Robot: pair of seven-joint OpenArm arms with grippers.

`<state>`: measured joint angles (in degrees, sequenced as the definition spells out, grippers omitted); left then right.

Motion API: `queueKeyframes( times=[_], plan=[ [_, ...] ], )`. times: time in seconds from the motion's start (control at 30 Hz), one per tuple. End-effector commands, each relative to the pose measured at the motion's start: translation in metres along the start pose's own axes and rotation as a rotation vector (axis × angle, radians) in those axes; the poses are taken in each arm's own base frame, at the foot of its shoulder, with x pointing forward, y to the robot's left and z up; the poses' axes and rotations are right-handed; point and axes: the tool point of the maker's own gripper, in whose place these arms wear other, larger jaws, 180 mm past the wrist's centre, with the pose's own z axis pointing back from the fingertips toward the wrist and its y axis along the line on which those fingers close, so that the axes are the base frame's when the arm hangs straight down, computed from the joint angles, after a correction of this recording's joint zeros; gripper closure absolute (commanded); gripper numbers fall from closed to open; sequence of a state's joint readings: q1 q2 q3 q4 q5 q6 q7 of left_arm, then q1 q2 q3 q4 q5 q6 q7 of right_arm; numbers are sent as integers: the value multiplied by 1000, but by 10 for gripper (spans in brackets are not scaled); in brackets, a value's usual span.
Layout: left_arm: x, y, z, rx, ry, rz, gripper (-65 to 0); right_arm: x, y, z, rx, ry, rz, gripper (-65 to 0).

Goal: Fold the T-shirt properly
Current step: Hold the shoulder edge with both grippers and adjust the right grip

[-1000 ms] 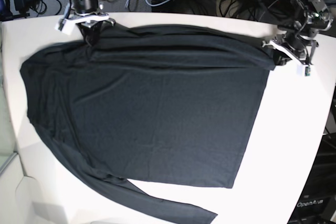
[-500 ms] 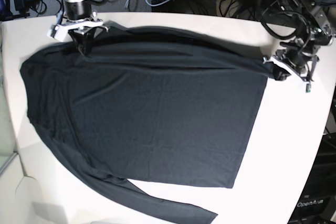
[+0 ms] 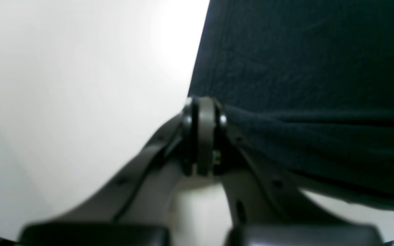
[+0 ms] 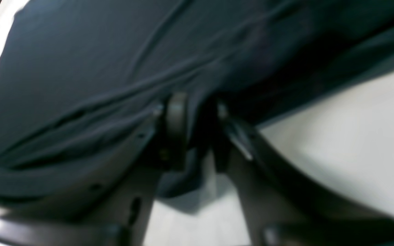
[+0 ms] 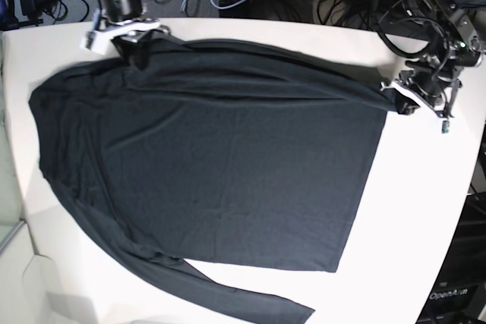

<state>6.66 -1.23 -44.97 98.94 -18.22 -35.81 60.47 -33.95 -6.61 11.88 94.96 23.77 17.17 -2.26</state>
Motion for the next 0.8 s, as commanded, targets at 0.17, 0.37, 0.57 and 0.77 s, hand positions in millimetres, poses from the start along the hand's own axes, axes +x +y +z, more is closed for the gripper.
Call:
queueKeyframes(
  times=[0.17,0.37,0.57,0.77],
  plan=[
    [13,2,3,1,-45,-10,0,34,22,-10,116,-69,94,-223],
    [8,3,4,4,-36,-11,0,54,32,-9,140,-118,114,-220],
    [7,2,4,3,-33,-11,0,66,31,-15,149,-139,142,-220],
    [7,2,4,1,-34,-14,0,43,19,-1,115,-76,127,-223]
  ],
)
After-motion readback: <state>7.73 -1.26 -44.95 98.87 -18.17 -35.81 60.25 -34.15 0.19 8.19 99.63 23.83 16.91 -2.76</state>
